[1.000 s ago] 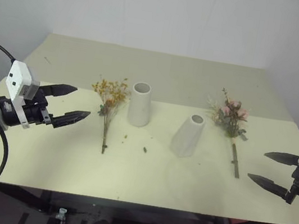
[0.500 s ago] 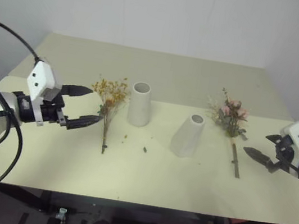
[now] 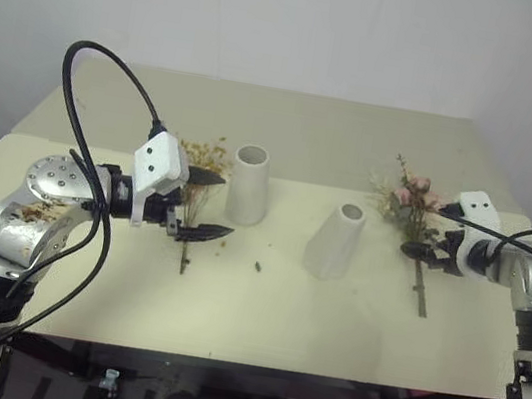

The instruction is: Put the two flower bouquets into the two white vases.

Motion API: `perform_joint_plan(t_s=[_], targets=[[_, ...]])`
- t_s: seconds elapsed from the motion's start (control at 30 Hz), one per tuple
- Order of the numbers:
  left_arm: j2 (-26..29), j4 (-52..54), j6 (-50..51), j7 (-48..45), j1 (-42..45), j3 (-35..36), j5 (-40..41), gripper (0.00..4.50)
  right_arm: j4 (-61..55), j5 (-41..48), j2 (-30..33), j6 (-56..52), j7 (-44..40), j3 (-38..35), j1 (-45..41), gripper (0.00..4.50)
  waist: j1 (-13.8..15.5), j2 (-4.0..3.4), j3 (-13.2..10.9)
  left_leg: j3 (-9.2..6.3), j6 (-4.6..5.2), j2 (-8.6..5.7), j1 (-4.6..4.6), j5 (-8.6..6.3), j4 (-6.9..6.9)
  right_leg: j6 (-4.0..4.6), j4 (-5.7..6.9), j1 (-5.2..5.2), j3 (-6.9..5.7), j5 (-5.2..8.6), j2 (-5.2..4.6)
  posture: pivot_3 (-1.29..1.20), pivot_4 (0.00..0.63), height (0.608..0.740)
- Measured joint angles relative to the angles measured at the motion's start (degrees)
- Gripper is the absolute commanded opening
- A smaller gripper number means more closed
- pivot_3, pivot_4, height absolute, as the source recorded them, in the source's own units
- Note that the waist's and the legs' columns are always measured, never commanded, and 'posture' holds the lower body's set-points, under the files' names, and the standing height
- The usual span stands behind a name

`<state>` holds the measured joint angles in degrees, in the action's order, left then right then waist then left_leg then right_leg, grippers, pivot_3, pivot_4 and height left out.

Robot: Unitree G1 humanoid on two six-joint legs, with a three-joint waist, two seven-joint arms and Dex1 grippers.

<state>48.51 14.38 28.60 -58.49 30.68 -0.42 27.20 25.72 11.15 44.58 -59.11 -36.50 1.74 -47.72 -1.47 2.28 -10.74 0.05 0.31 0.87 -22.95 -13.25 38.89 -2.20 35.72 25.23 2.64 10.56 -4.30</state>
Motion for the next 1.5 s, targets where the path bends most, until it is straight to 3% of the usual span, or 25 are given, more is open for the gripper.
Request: perform_joint_plan(t_s=[0.1,0.2,0.57,0.77,0.9,1.13,1.23,1.5], targets=[[-0.2,-0.3,-0.7,-0.1,-0.2,0.3,-0.2,4.5,6.5,-1.5,-1.1,2.5,-0.1,0.6,-3.1,4.48,-0.2,0.0,0.0,0.0,0.0,0.0,0.05,0.0,0.0,-0.33,0.01,-0.04,0.0,0.2,0.01,0.0,0.15,0.74],[-1.0,-0.6,-1.2,-0.1,-0.3,0.3,-0.4,4.5,12.4,-3.4,-2.3,5.7,-0.5,2.1,-5.8,3.93,-0.6,0.0,0.0,-0.01,0.0,0.0,0.03,0.0,-0.02,-0.32,0.0,-0.03,0.0,0.19,0.01,0.0,0.15,0.74],[-1.3,-0.4,-2.2,0.8,-3.8,1.1,-1.5,4.5,29.0,-8.7,-4.2,14.0,-3.2,4.3,-12.6,0.25,-1.2,-0.03,0.0,-0.01,0.0,0.01,0.07,0.0,-0.03,0.03,0.03,-0.04,0.0,-0.03,0.02,0.0,0.15,0.74],[-1.8,-0.2,-2.2,1.4,-4.0,1.3,-1.8,4.5,29.9,-9.9,-5.4,16.3,-2.4,4.0,-13.5,0.2,-1.2,-0.04,0.0,-0.02,0.0,0.0,0.05,0.0,-0.03,0.03,0.02,-0.03,0.01,-0.03,0.01,0.0,0.15,0.74],[-1.8,0.0,-2.2,1.5,-4.1,1.3,-2.0,4.5,25.4,-9.2,-5.7,17.4,5.3,-1.7,-12.3,0.2,-1.1,-0.08,0.0,-0.03,0.0,-0.01,0.01,0.0,-0.02,0.03,0.04,0.0,0.0,-0.03,-0.01,0.0,0.15,0.74],[-1.1,0.2,-2.1,1.4,-4.2,1.9,-2.0,4.5,-10.7,0.5,-11.4,33.4,13.5,-19.6,4.9,0.2,-1.1,-0.09,-0.1,-0.09,0.0,0.01,0.01,0.0,-0.04,-0.02,0.07,0.01,-0.02,-0.01,0.0,0.0,0.15,0.74],[-1.0,0.1,-2.1,0.9,-3.8,1.9,-2.0,4.5,-25.0,12.2,-18.5,32.0,14.7,-26.5,7.7,0.2,-1.3,-0.16,-0.1,-0.07,0.0,0.05,0.06,0.0,-0.03,-0.06,0.14,0.0,0.03,-0.01,0.04,0.0,0.15,0.74],[-1.0,-0.6,-2.0,-0.6,-0.5,1.5,-2.1,4.5,-44.6,31.0,-23.1,26.4,20.8,-29.6,8.1,0.2,-1.0,-0.18,-0.1,-0.09,0.0,0.06,0.09,0.0,-0.05,-0.3,0.07,-0.06,-0.02,0.15,0.04,0.0,0.15,0.74]])
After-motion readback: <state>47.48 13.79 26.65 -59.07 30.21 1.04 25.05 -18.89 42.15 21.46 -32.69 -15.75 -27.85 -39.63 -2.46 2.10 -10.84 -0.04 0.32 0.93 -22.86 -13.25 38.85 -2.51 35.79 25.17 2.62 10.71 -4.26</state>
